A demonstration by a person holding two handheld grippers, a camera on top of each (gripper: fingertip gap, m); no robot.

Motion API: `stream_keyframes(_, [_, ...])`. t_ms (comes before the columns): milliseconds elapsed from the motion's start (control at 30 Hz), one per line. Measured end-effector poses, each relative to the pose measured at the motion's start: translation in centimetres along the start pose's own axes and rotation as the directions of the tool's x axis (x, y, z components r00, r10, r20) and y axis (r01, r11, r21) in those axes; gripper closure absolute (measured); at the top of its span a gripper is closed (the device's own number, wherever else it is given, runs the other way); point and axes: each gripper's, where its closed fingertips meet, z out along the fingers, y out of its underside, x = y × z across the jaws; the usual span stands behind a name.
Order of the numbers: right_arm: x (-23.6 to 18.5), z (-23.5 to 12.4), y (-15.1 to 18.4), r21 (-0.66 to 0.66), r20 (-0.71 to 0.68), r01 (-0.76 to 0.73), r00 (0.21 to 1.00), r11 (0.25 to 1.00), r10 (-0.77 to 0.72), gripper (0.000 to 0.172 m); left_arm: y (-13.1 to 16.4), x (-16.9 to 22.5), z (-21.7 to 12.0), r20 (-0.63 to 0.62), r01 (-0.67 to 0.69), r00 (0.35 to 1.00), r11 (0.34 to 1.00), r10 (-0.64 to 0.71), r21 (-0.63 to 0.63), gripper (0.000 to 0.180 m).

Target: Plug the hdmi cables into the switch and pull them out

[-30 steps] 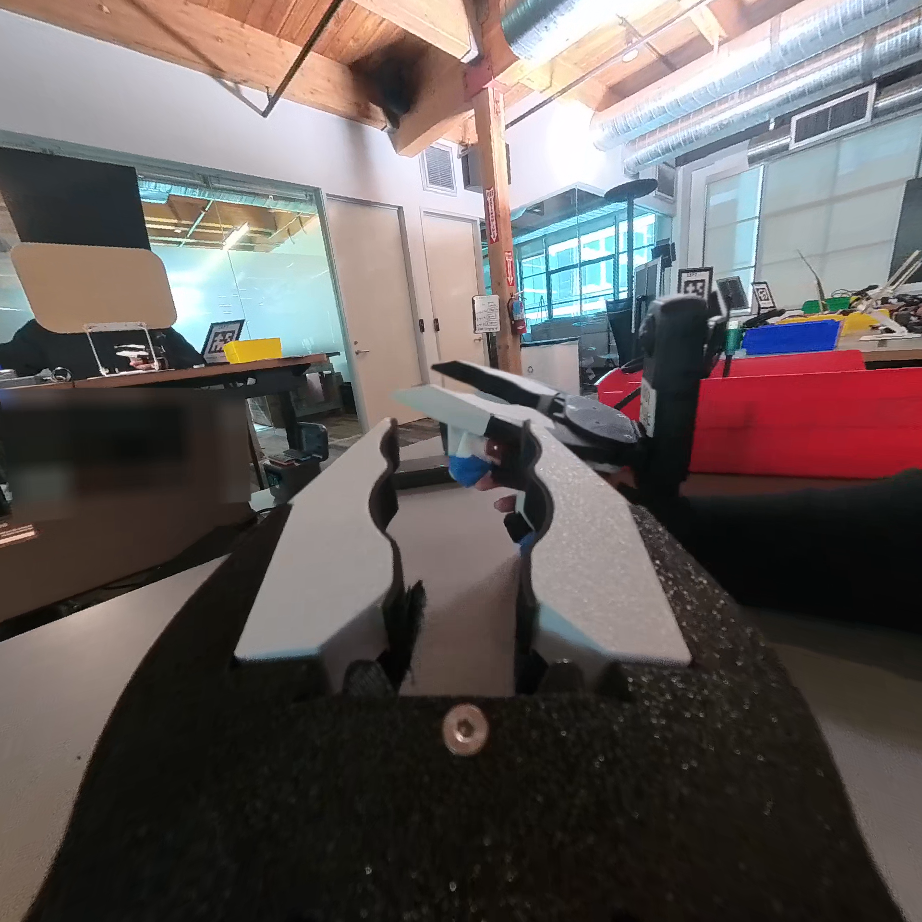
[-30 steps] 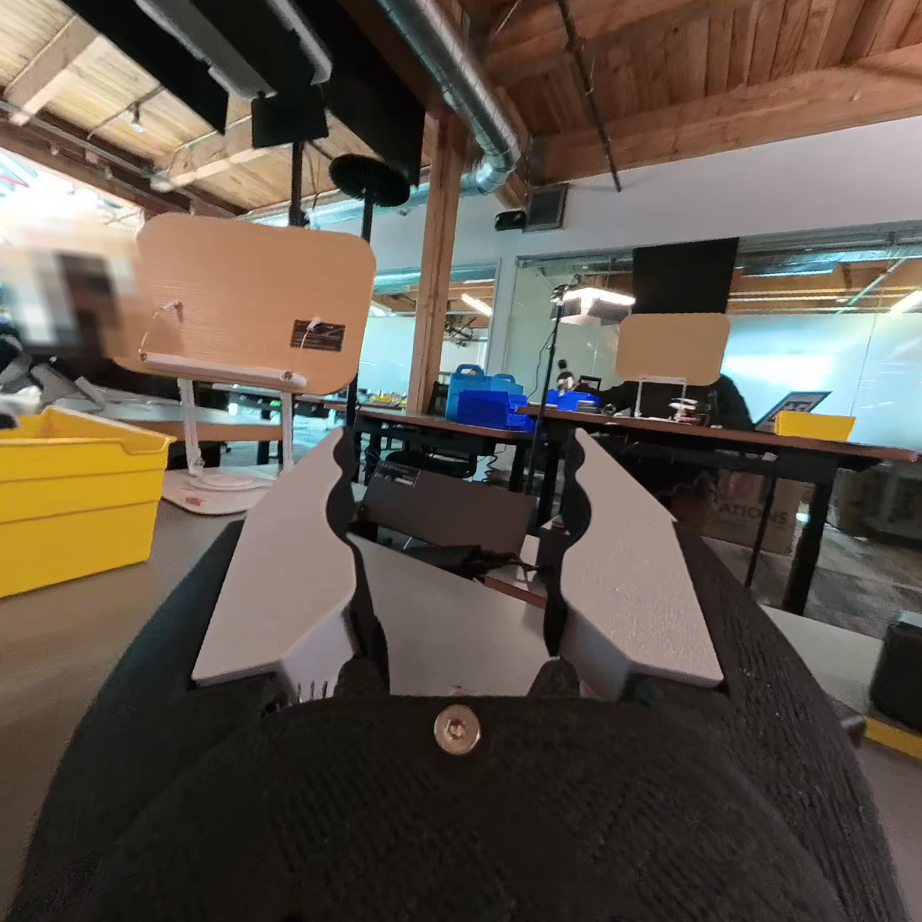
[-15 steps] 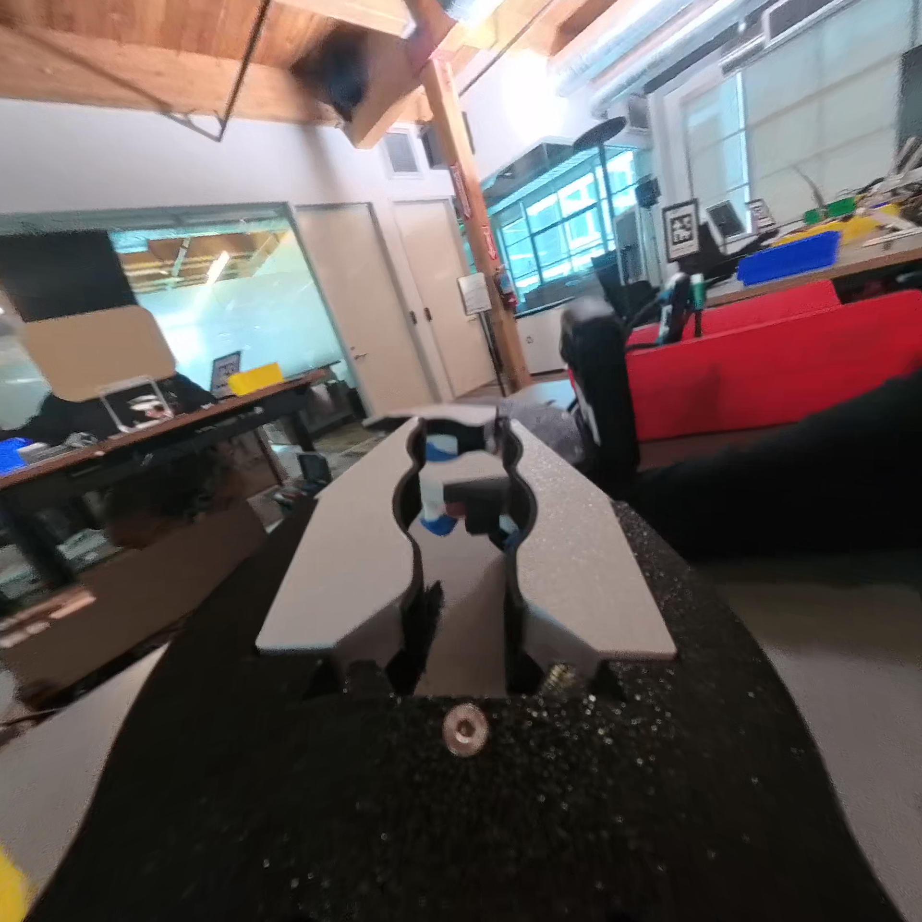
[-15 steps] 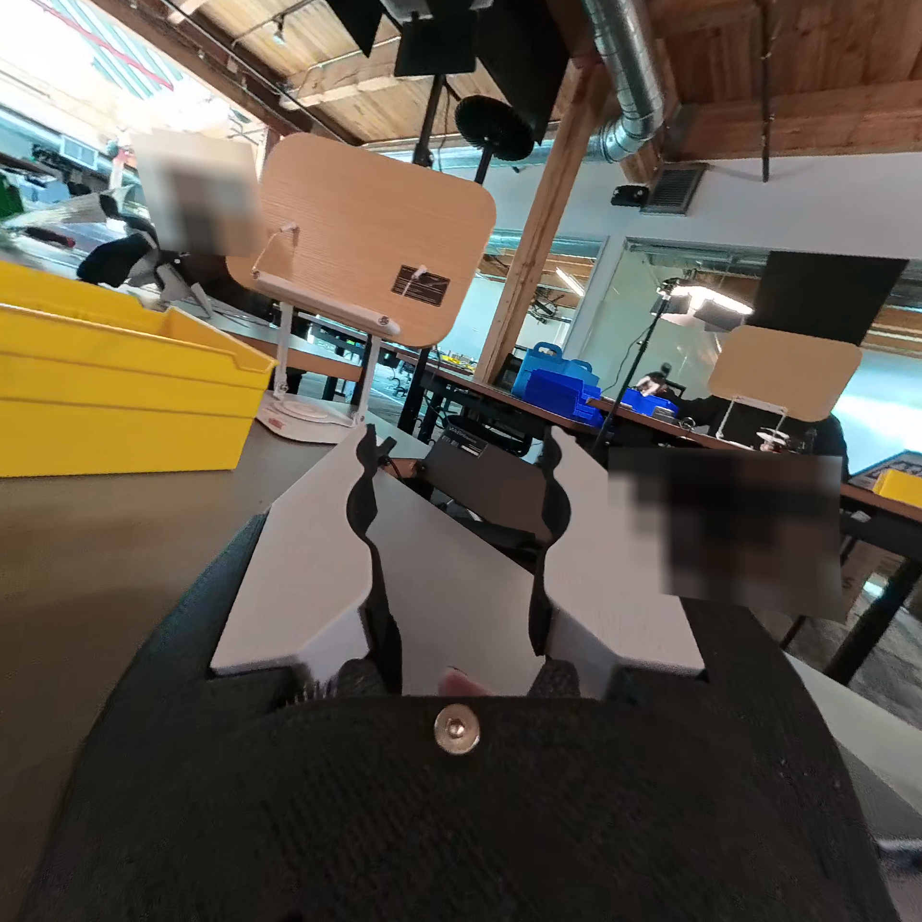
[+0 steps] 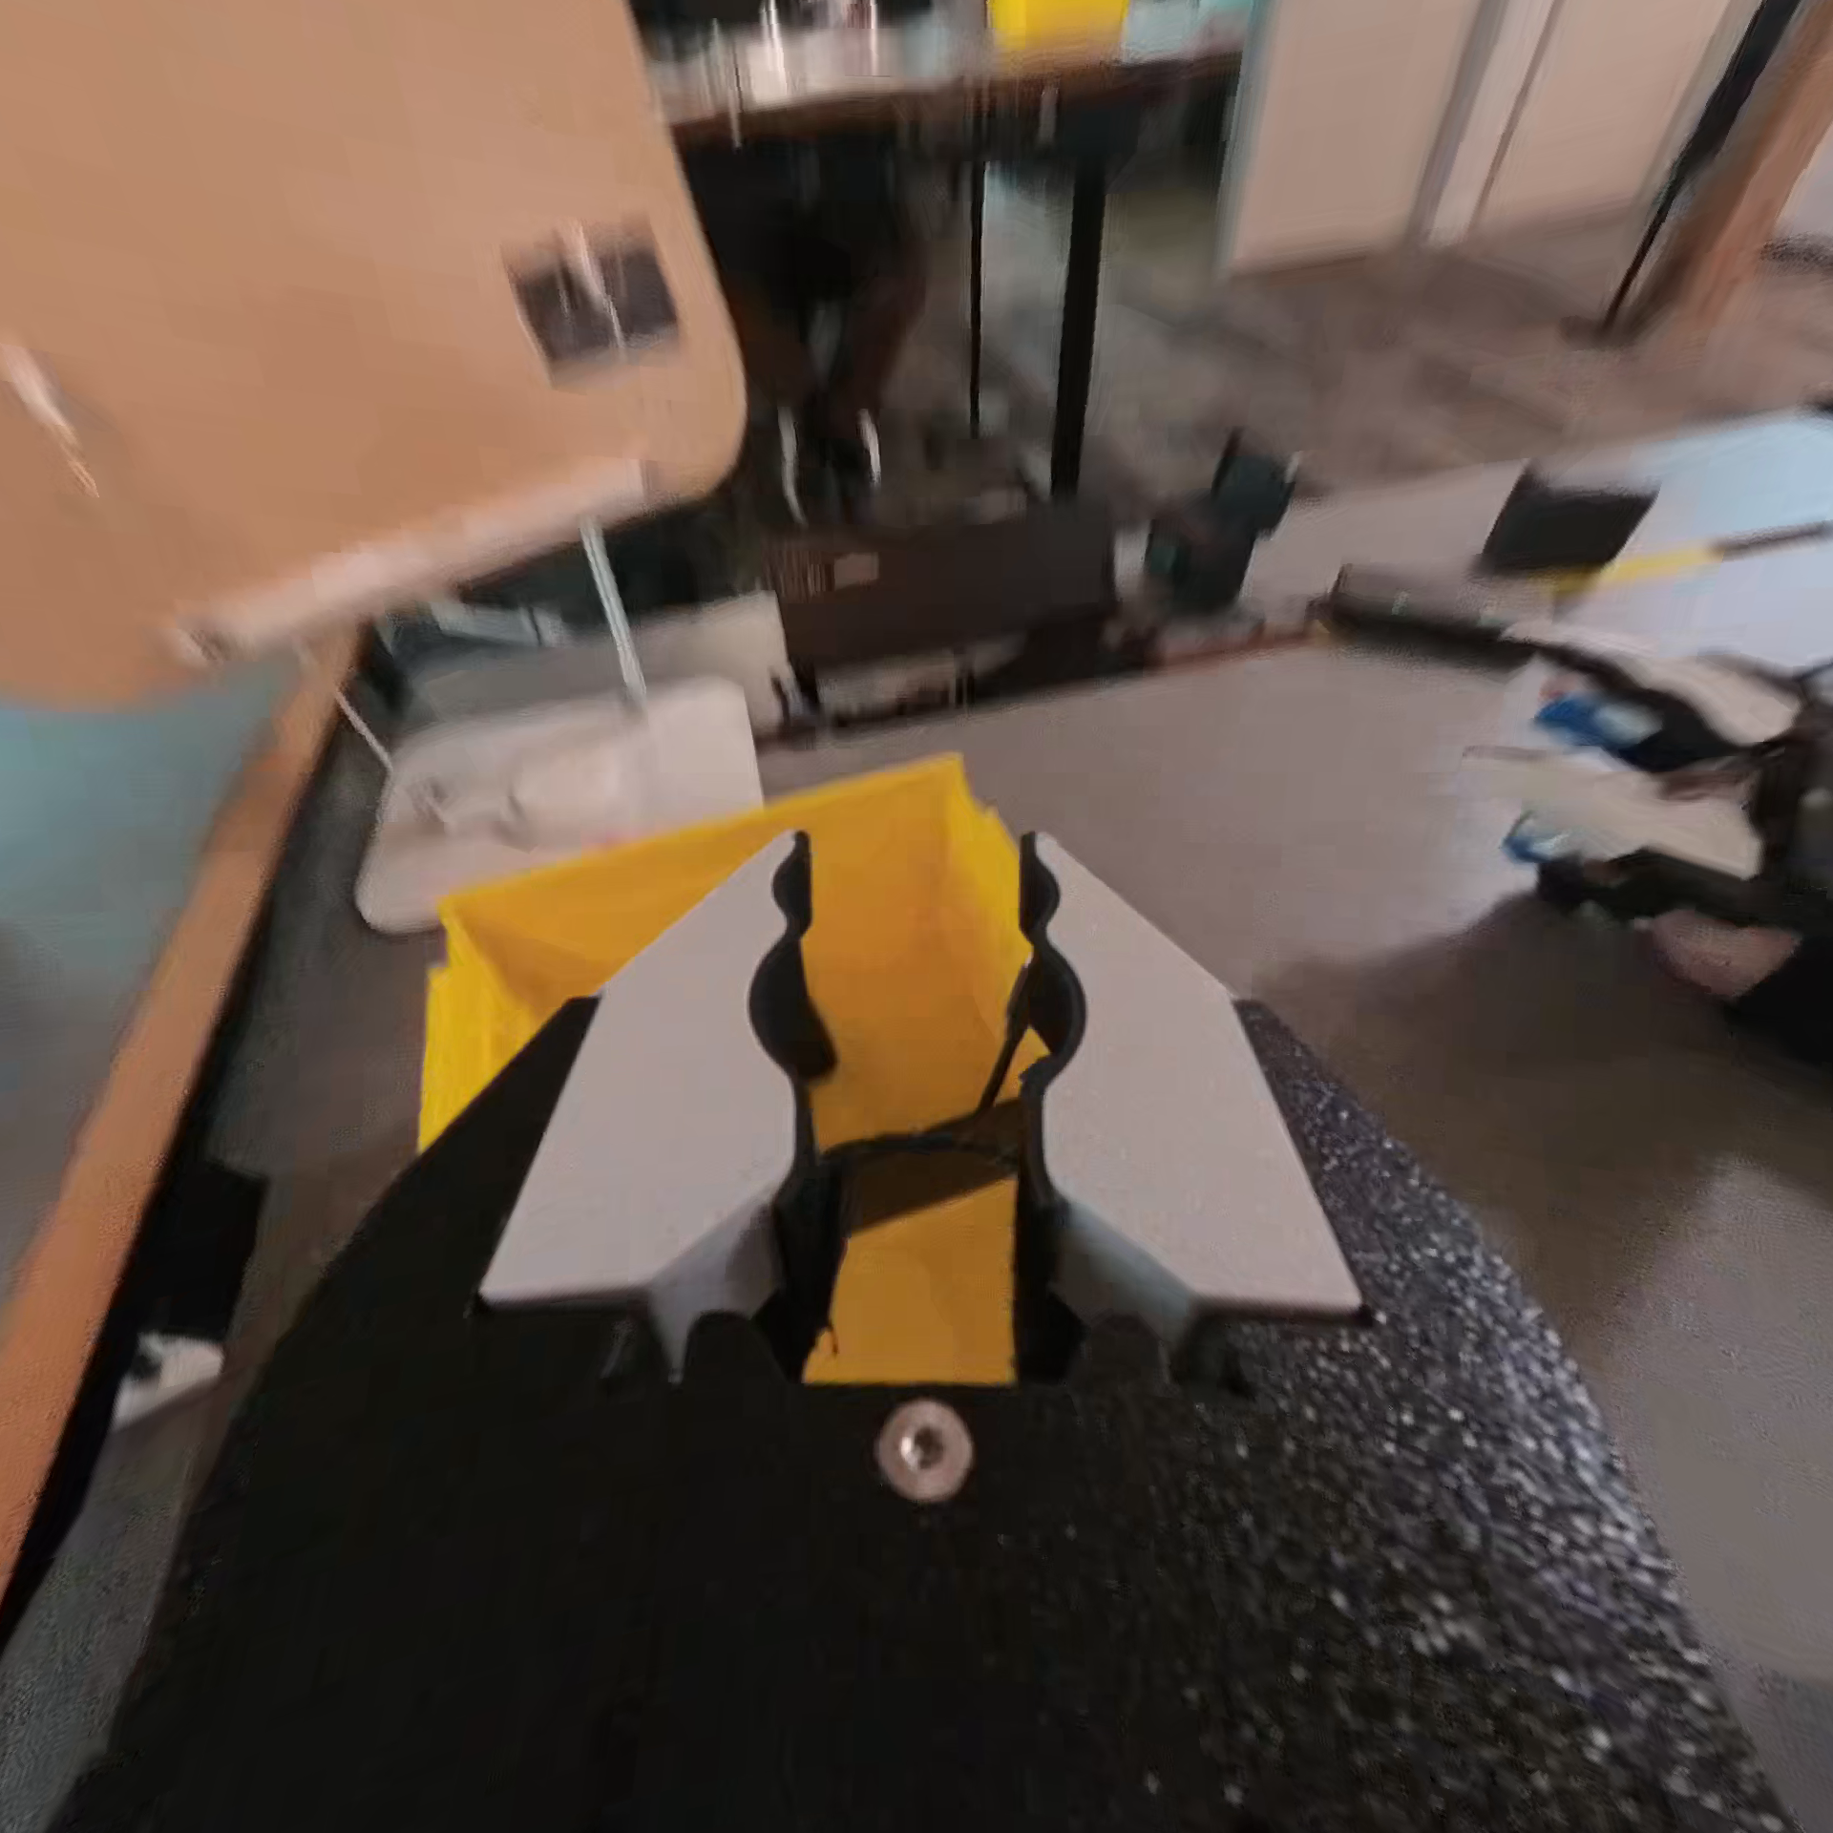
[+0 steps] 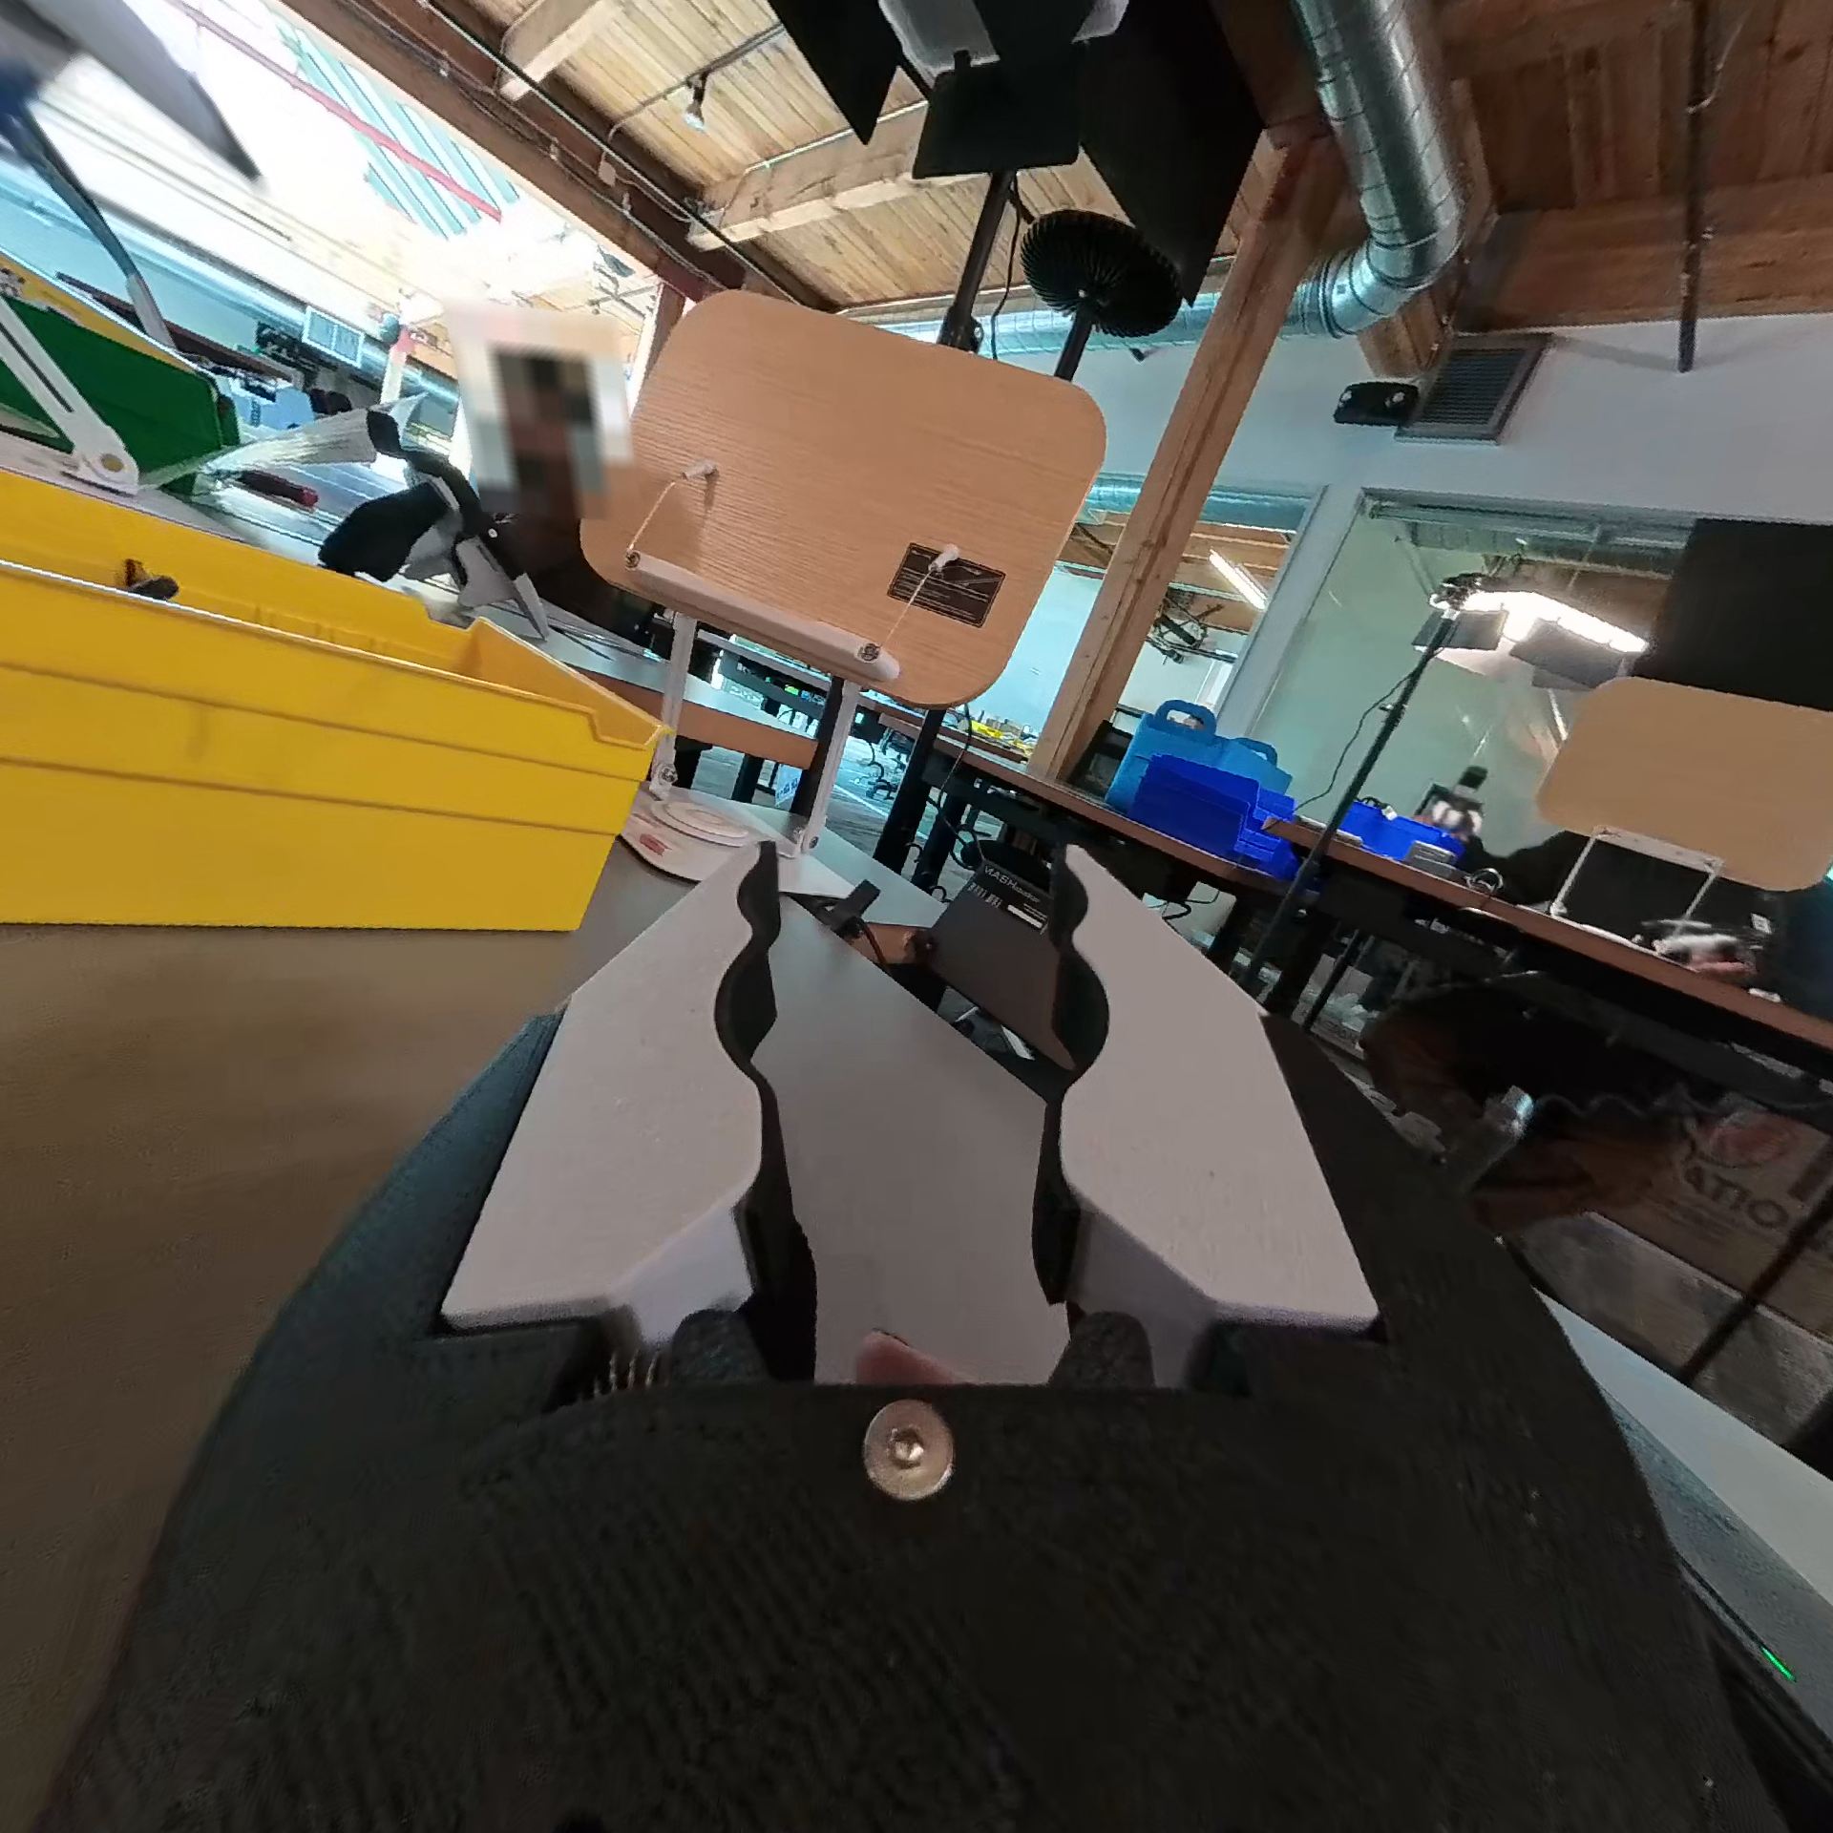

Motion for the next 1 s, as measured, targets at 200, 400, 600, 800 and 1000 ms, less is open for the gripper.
stream_keyframes(200, [-0.1, 0.0, 0.0, 0.000, 0.004, 0.001, 1.000, 1.000, -0.001, 0.119, 8.6, -3.9, 8.6, -0.017, 0.124, 0.988, 0.861, -0.152, -0.492, 0.121])
stream_keyframes(400, [-0.4, 0.1, 0.0, -0.003, 0.018, 0.016, 1.000, 1.000, -0.016, 0.119, 14.4, -6.1, 12.6, 0.111, 0.206, 0.977, 0.660, -0.183, -0.723, 0.089])
stream_keyframes(600, [-0.4, 0.2, 0.1, -0.002, 0.019, 0.010, 1.000, 1.000, -0.010, 0.120, 17.1, -7.0, 13.5, 0.180, 0.239, 0.971, 0.566, -0.159, -0.789, 0.101])
stream_keyframes(800, [-0.6, 0.3, 0.1, -0.004, 0.029, 0.022, 0.999, 1.000, -0.022, 0.122, 17.8, -7.3, 13.2, 0.177, 0.208, 0.978, 0.540, -0.109, -0.815, 0.112])
stream_keyframes(1000, [-0.8, 0.2, 0.1, -0.001, 0.036, 0.029, 0.999, 1.000, -0.029, 0.122, 15.9, -7.3, 12.5, 0.145, 0.182, 0.983, 0.616, -0.110, -0.766, 0.114])
